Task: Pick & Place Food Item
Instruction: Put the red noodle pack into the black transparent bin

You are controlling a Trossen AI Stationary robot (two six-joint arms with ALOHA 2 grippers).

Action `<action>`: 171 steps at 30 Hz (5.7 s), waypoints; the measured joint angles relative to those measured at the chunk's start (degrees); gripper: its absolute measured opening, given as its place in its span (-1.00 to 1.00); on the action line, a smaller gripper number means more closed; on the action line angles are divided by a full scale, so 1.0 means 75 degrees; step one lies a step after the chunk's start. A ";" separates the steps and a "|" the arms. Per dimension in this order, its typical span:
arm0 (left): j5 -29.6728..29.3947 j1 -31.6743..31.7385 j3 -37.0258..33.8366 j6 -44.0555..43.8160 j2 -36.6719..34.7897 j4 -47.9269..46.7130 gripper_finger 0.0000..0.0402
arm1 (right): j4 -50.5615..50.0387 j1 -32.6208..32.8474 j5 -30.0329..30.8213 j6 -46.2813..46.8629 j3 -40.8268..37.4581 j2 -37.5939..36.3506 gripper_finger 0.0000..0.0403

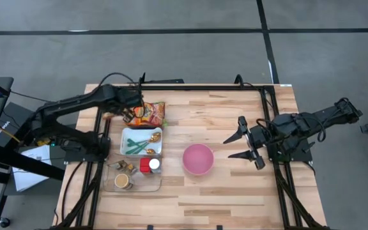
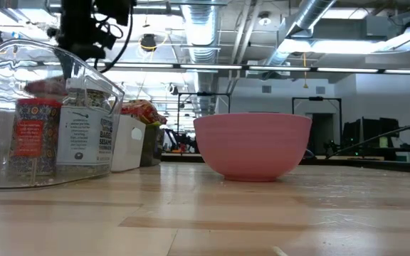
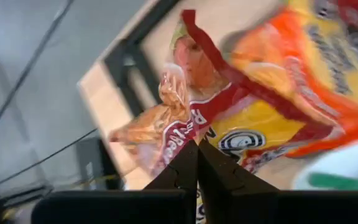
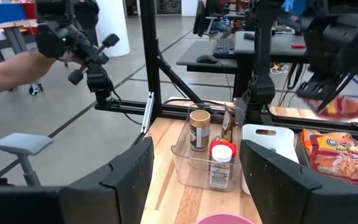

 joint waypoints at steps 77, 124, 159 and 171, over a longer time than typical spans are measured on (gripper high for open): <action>0.0733 -0.0011 0.0696 -0.4275 0.1258 0.2513 -0.81 | -0.0562 -0.0051 -0.0415 -0.0318 0.0000 -0.0592 0.15; -0.0788 -0.0993 -0.0074 1.0489 0.0812 0.2306 0.00 | -0.0375 -0.0051 -0.0358 0.0836 0.0006 -0.0527 0.15; -0.0486 -0.0437 -0.0916 1.0168 0.0808 0.3315 -0.97 | -0.0350 -0.0068 -0.0322 0.0804 0.0006 -0.0525 0.15; 0.0151 -0.0098 -0.0395 0.9096 -0.0044 0.3068 -0.99 | -0.0341 -0.0107 -0.0197 0.0713 0.0003 -0.0525 0.15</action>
